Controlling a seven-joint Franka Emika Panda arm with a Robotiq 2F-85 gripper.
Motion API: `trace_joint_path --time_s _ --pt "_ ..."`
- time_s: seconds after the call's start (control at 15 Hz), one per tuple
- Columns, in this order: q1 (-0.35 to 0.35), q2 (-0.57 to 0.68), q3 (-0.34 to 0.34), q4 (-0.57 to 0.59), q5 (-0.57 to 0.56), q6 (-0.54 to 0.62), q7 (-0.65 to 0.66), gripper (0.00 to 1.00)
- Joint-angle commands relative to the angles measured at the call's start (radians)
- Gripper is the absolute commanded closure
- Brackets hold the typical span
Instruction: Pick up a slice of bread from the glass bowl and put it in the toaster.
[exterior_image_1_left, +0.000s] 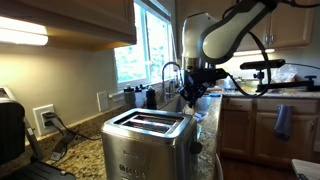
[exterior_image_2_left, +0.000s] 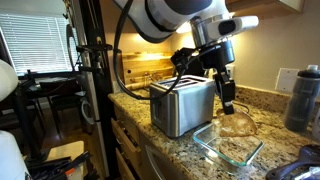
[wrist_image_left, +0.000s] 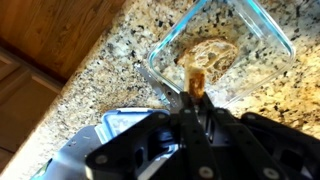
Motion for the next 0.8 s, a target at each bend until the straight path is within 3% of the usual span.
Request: trace_joint_path --time_s 0.0,0.73 --pt "-0.017 -0.037 0.012 0.006 -0.024 -0.059 -0.093 0.93" --pt "-0.018 -0.061 0.003 0.048 0.008 -0.119 -0.380 0.93"
